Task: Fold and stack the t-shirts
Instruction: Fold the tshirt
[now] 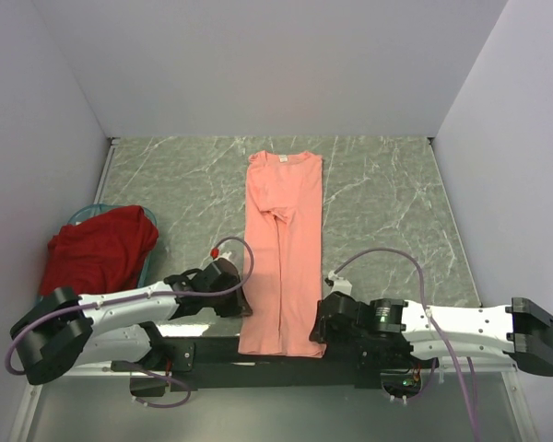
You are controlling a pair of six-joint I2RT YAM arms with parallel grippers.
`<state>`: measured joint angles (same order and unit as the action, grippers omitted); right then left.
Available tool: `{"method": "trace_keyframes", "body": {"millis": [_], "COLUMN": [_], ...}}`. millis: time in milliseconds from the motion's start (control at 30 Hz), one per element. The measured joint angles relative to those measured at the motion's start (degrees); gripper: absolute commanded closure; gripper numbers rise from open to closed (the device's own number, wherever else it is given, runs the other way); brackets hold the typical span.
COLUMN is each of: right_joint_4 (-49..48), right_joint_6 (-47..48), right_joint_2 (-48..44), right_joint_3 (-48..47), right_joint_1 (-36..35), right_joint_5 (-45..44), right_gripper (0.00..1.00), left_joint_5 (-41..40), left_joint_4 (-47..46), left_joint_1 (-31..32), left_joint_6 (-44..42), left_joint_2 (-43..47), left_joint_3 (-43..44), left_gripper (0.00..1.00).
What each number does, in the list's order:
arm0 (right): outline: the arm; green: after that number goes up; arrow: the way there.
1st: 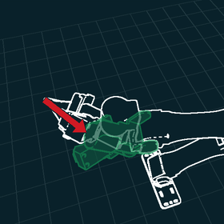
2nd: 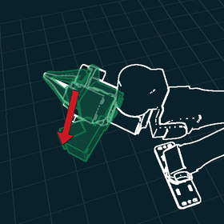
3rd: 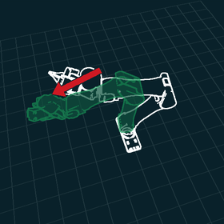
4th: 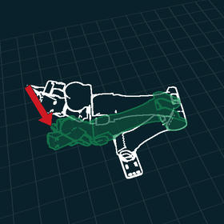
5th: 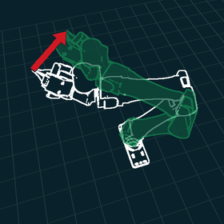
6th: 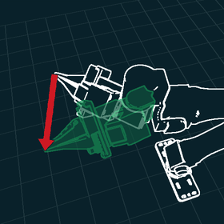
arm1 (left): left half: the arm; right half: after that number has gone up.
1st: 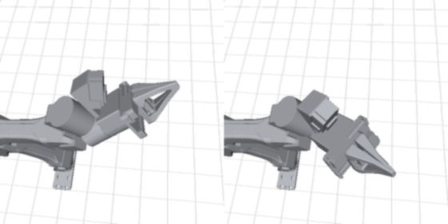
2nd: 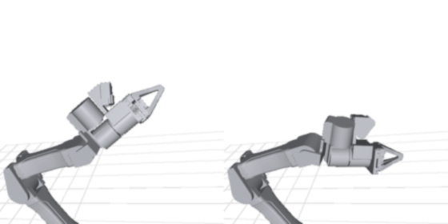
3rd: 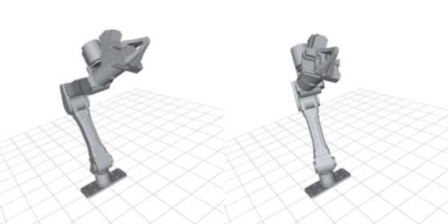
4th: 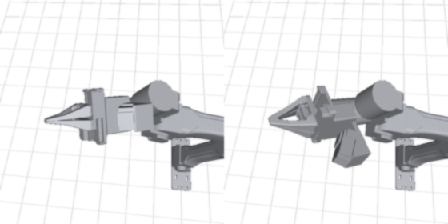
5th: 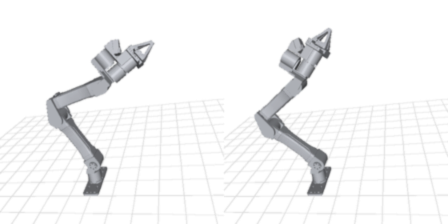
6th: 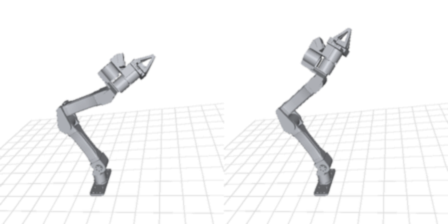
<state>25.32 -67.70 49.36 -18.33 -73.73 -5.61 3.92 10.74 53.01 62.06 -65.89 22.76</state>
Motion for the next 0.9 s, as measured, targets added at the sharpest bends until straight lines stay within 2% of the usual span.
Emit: {"method": "trace_keyframes", "body": {"millis": [333, 633, 900], "right_joint_4": [-2.9, 4.8, 3.7], "right_joint_6": [-0.4, -0.4, -0.6], "right_joint_2": [-3.3, -11.1, -9.7], "right_joint_3": [3.0, 3.0, 4.3], "right_joint_1": [-0.2, -0.4, -0.5], "right_joint_5": [2.8, 3.2, 5.1], "right_gripper": [0.68, 0.67, 0.68], "left_joint_5": [-0.3, -0.2, 0.3], "left_joint_4": [6.3, 10.1, 13.4], "left_joint_1": [0.0, -0.1, -0.1], "left_joint_6": [-0.4, -1.6, -3.1], "left_joint_2": [4.5, 5.3, 6.5], "left_joint_3": [-0.6, 0.4, 4.4], "left_gripper": [0.76, 0.76, 0.76]}}
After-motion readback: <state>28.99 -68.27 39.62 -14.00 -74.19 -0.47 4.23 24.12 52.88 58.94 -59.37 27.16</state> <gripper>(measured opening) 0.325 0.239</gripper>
